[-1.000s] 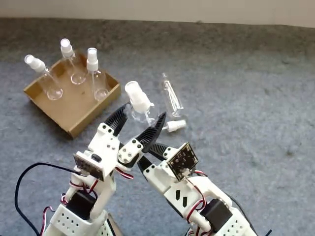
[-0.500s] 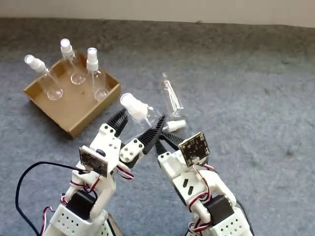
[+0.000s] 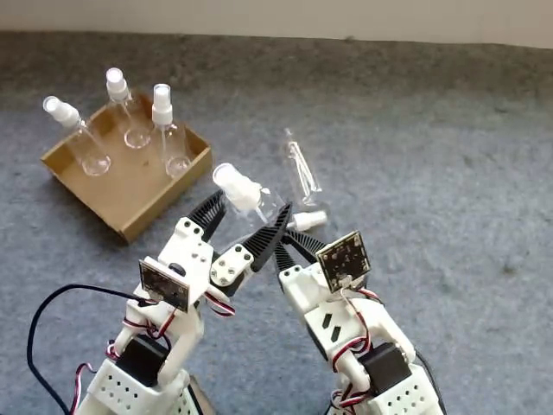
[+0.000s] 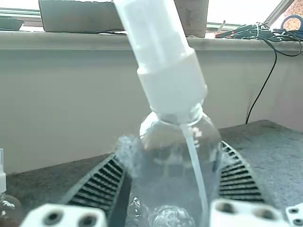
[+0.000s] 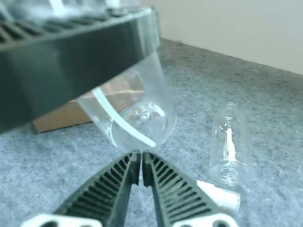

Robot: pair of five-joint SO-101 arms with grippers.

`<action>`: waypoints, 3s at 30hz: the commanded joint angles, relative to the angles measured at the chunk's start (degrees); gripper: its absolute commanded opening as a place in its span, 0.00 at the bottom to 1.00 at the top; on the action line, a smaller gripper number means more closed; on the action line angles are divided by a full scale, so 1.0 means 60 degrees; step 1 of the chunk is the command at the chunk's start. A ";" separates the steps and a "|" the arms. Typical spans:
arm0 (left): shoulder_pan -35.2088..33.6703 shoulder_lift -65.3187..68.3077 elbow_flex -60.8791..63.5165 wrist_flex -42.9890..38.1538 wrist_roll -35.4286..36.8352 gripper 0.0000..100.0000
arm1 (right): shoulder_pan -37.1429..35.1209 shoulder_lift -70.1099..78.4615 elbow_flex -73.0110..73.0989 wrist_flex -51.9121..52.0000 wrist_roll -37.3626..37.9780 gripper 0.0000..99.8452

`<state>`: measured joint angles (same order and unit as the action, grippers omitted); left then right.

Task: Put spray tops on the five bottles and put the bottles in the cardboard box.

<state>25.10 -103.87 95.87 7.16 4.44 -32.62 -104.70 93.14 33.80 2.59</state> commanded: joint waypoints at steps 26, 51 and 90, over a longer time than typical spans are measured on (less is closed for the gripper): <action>-0.6703 -0.0051 0.0212 0.0161 -0.0073 0.12 | 0.0125 -0.0125 0.0842 -0.0007 -0.0029 0.01; -0.7040 0.0022 -0.2440 0.2608 -0.1875 0.12 | 0.0125 -0.0066 0.1443 -0.0623 -0.0029 0.01; -0.7099 1.1700 -0.3949 -0.4806 -0.0864 0.12 | 0.0125 -0.0081 0.1443 -0.0359 -0.0029 0.01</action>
<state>-17.01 -38.37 75.56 -14.90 -1.36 -32.62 -104.62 95.52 31.60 2.42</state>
